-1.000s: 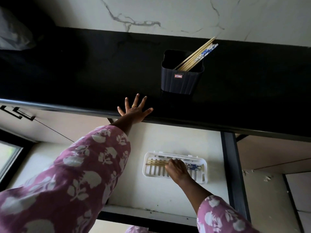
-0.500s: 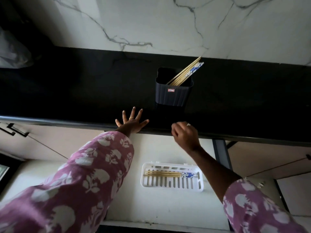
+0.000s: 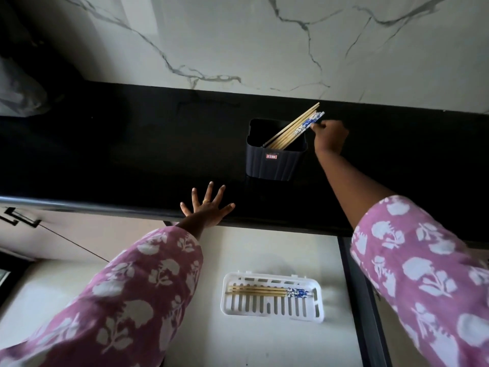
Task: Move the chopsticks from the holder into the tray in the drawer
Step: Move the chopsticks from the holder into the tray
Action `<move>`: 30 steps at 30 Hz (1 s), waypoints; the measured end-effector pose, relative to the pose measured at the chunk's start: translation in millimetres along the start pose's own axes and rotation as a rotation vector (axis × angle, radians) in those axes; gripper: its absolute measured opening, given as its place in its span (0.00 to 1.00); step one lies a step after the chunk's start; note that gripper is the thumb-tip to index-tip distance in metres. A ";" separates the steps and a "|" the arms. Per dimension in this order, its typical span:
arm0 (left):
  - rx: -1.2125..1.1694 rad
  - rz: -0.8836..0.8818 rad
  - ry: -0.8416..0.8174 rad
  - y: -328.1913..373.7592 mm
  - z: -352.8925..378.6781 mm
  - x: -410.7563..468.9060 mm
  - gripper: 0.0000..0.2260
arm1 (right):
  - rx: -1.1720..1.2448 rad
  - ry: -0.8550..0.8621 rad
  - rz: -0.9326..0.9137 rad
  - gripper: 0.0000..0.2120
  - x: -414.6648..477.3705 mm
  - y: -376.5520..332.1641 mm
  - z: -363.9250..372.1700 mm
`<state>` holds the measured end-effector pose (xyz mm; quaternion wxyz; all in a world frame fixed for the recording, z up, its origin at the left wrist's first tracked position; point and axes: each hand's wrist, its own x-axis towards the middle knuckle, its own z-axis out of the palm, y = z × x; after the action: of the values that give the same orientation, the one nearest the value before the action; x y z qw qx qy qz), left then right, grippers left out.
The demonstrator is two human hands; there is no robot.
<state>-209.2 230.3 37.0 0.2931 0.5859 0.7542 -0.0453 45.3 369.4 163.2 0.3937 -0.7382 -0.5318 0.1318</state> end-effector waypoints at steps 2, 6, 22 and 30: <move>0.004 0.003 -0.005 -0.4 0.7 0.7 0.31 | 0.047 -0.018 0.052 0.16 16.1 -0.9 4.8; -0.011 -0.006 -0.003 -0.8 2.2 2.7 0.31 | 0.141 -0.055 0.132 0.20 39.8 -3.8 12.5; -0.042 -0.045 -0.063 8.7 -18.0 0.4 0.29 | 0.418 0.274 0.218 0.09 24.4 -9.9 -51.9; -0.794 0.038 0.252 82.9 -74.4 -38.7 0.16 | 0.864 0.433 0.313 0.06 -14.0 -17.3 -100.8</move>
<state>-157.2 253.4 140.3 0.4026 0.4420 0.7321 0.3265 89.7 314.6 238.6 0.7399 -0.5891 -0.2180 0.2408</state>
